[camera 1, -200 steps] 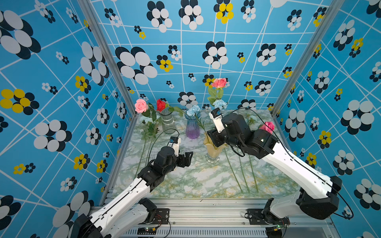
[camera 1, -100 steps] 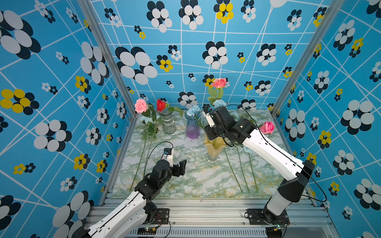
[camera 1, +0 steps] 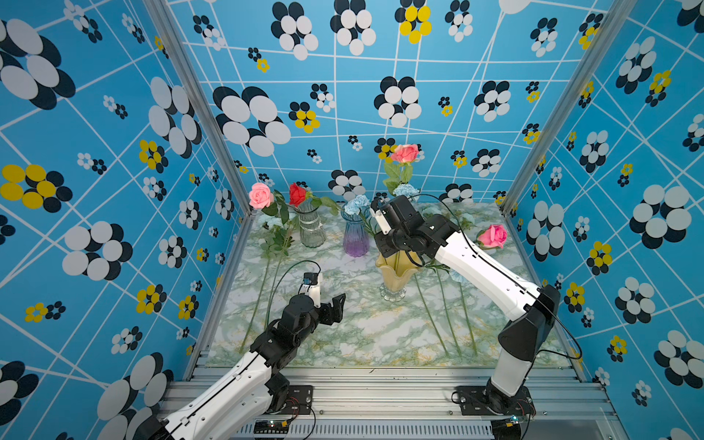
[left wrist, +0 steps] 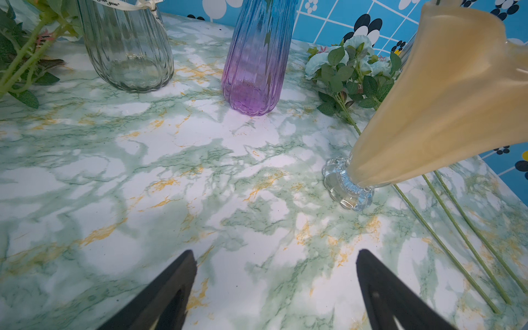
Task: Pick out blue flowers from the vase
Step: Move the vase to the center of the board.
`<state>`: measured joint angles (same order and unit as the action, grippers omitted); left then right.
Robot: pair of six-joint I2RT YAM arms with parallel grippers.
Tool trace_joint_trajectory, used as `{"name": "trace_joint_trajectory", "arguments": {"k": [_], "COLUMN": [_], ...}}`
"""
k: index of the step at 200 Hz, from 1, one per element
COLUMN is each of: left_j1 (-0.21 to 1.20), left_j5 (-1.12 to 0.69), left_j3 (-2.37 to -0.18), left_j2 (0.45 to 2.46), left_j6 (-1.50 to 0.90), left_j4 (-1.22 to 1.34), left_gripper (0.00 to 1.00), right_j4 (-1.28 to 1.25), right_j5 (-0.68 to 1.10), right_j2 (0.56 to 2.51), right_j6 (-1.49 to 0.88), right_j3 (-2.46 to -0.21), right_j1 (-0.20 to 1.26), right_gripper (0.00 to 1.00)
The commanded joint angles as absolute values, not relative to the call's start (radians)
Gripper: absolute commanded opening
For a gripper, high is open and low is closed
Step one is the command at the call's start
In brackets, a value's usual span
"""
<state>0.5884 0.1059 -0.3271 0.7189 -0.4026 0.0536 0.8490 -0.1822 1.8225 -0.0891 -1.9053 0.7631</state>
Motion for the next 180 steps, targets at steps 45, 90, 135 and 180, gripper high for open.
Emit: {"name": "trace_joint_trajectory", "arguments": {"k": [45,90,135,180], "left_j1": [0.577,0.577,0.578,0.578], "left_j5": [0.112,0.112,0.111,0.106], "left_j3": [-0.311,-0.311,-0.310,-0.316], "left_j2": [0.710,0.710,0.702,0.716], "left_j6": [-0.392,-0.393,-0.390,-0.389], "left_j4": [0.067,0.065,0.064,0.064], "left_gripper": [0.90,0.91,0.90,0.90], "right_j4": [0.832,0.803,0.786,0.786], "right_j5": [-0.176,-0.184,-0.192,-0.194], "right_j2": [1.868,1.867,1.867,1.844], "right_j6": [-0.075,-0.078,-0.085,-0.087], "right_j3": [-1.928,-1.914,-1.896,-1.890], "right_j1": [0.759,0.759,0.758,0.759], "right_gripper": [0.34,0.22,0.17,0.03]}}
